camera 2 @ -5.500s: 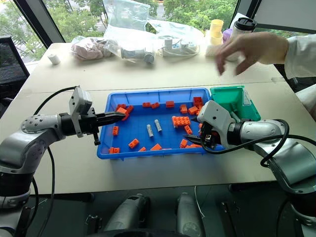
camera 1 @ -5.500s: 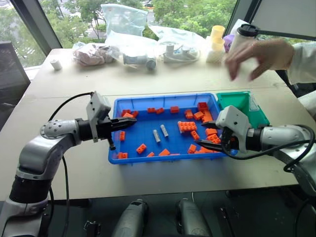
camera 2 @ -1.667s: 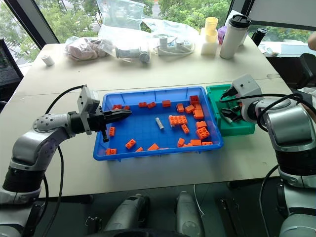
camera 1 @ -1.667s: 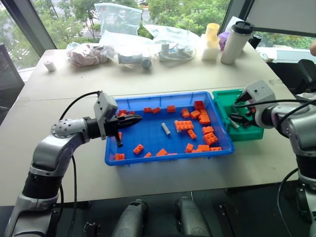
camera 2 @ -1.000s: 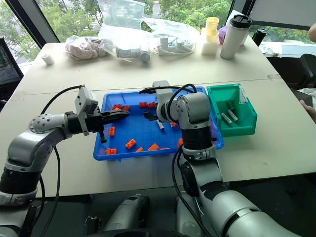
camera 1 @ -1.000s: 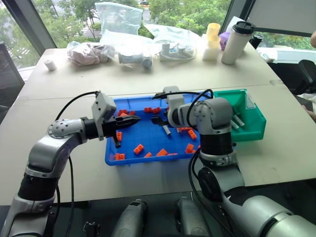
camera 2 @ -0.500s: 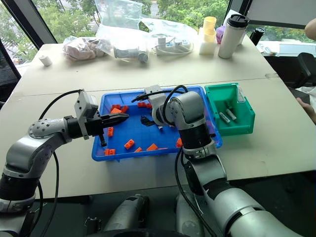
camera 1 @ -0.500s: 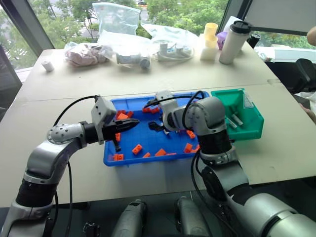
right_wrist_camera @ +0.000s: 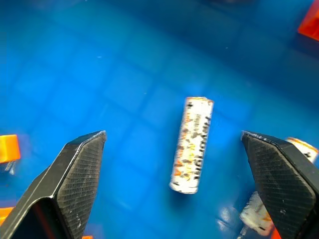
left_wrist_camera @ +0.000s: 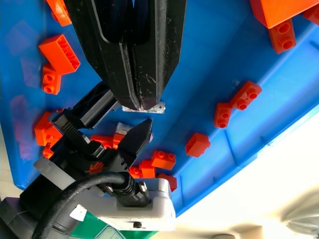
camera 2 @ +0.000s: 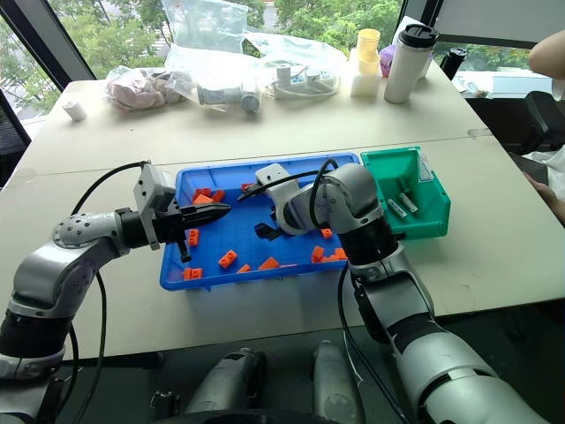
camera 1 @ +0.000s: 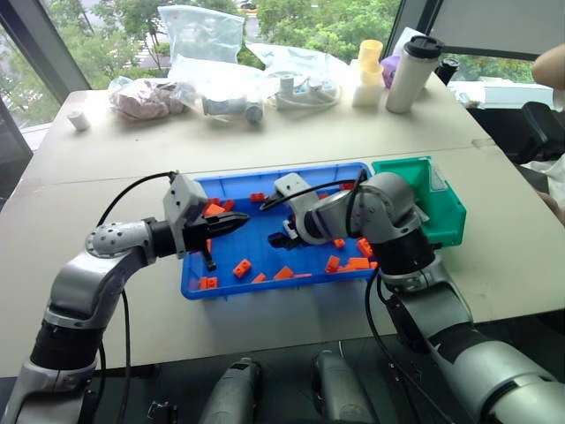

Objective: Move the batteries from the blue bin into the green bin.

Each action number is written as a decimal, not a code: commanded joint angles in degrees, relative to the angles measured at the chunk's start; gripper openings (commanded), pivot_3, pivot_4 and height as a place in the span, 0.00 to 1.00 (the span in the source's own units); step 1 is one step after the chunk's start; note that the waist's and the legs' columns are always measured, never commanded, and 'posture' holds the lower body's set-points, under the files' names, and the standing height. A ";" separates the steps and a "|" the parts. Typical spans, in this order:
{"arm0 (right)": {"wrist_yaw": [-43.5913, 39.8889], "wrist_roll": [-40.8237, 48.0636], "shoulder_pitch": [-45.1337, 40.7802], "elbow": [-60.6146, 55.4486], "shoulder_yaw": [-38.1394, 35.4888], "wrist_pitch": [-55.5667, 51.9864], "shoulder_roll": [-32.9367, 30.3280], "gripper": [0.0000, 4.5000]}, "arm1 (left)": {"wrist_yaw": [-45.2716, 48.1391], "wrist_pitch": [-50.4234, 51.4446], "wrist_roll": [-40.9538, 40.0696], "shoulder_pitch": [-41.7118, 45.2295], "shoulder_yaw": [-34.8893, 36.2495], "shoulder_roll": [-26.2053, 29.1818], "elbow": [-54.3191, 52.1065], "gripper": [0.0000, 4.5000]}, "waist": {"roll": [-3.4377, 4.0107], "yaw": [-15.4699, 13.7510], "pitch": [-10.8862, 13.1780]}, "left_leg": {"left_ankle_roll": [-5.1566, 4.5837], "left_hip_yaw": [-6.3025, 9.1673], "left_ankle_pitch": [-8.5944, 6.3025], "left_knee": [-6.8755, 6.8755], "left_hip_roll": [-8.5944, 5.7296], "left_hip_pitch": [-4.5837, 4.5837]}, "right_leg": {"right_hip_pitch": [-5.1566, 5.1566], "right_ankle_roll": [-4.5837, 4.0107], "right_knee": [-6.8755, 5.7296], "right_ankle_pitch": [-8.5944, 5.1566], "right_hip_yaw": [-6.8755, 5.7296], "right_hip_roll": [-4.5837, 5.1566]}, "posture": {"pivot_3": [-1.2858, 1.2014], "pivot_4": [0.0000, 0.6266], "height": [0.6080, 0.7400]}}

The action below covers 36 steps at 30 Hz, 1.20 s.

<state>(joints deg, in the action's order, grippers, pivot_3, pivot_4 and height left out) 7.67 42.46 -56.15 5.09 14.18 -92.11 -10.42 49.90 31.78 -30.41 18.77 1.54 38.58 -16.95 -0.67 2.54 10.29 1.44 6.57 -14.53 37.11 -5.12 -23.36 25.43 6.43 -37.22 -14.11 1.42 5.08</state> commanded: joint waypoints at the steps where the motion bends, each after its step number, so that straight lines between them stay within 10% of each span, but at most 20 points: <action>1: 1.91 4.38 -1.44 -0.85 1.12 -0.39 -0.50 0.68 | 0.01 -1.49 0.40 0.35 0.92 -0.05 -0.76 0.00 | 0.00 0.00 0.00 | -0.01 0.00 0.00 0.00 0.00 0.00 | 0.00 0.00 0.00 0.00 0.00 0.00 | 0.52 0.24 1.00; 7: 4.31 7.74 -2.51 0.64 2.94 -0.39 -1.93 0.01 | -0.12 -1.75 0.70 0.08 1.15 -0.25 -0.88 0.00 | 0.00 -0.03 0.00 | -0.04 0.00 -0.02 0.01 -0.01 0.00 | 0.00 0.00 0.00 0.00 0.00 0.00 | 0.52 0.24 1.00; 18: 4.43 7.89 -9.06 -7.18 -7.39 -0.39 -22.25 0.01 | 0.37 -2.06 0.97 0.88 0.56 -0.57 -0.47 0.00 | 0.01 -0.93 0.01 | -0.30 -0.01 -0.17 0.03 -0.04 -0.03 | -0.01 0.00 0.04 0.00 -0.02 0.02 | 0.52 0.24 1.00; 31: 3.32 16.25 7.76 -14.33 -12.67 -0.39 -47.02 0.01 | 3.85 -5.21 2.89 4.17 -1.41 -1.64 5.63 0.00 | -0.01 -1.74 0.03 | -0.43 -0.20 -0.24 0.06 0.02 -0.02 | -0.10 0.01 0.14 0.00 0.02 0.04 | 0.52 0.24 1.00; 36: 2.17 15.09 11.21 -15.54 -13.80 -0.39 -46.12 0.54 | 4.49 -5.82 3.26 4.68 -1.39 -1.73 6.68 0.00 | 0.00 -1.75 0.03 | -0.43 -0.20 -0.24 0.08 0.02 -0.02 | -0.10 0.01 0.13 0.00 0.03 0.04 | 0.52 0.24 1.00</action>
<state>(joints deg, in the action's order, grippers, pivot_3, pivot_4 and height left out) 10.36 57.99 -43.91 -8.29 2.87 -92.11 -56.23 54.00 27.09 -27.10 22.63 -0.48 36.72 -9.36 -0.66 0.79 10.33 1.01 6.37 -14.77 37.19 -5.10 -23.38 25.33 6.44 -37.09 -14.11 1.45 5.11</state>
